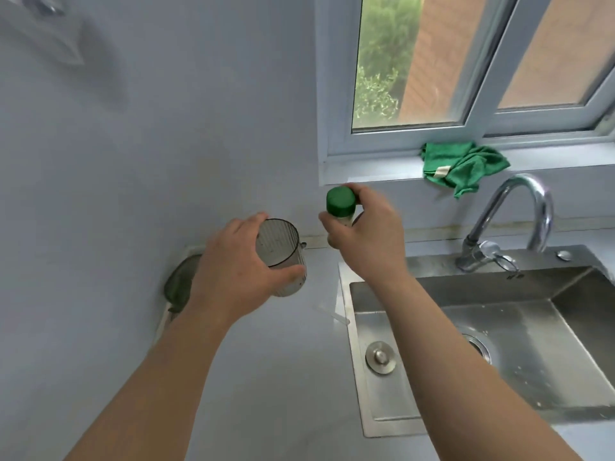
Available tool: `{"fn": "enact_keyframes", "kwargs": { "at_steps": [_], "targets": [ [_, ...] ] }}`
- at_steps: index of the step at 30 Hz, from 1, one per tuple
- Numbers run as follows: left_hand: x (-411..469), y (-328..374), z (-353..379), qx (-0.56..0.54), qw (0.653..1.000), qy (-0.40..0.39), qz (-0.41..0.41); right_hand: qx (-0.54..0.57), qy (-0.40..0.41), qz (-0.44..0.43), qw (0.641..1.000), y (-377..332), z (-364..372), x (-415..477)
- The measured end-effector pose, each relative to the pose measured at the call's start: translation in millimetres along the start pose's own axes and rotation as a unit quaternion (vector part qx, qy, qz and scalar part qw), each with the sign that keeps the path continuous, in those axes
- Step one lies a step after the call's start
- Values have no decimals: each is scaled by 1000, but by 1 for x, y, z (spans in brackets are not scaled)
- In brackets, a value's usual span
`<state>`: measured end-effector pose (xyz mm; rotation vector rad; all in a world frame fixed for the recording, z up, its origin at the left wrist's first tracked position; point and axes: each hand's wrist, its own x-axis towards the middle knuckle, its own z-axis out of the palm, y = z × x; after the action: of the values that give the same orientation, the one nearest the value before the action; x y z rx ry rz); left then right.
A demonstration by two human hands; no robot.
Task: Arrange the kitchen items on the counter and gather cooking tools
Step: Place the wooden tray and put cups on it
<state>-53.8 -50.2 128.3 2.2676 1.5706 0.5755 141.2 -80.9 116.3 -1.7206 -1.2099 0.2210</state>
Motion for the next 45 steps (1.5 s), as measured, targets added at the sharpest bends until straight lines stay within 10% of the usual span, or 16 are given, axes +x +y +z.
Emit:
{"fn": "enact_keyframes", "kwargs": {
  "at_steps": [16,30,45],
  "targets": [
    [-67,109,50,-178,942,-186,214,-203,171,144,953,-8,-168,-172],
    [-257,289,64,-192,730,-344,559,-284,418,317,803,-47,-342,-424],
    [-621,398,89,-282,663,-413,557,-325,507,367,709,-83,-509,-749]
  ]
}}
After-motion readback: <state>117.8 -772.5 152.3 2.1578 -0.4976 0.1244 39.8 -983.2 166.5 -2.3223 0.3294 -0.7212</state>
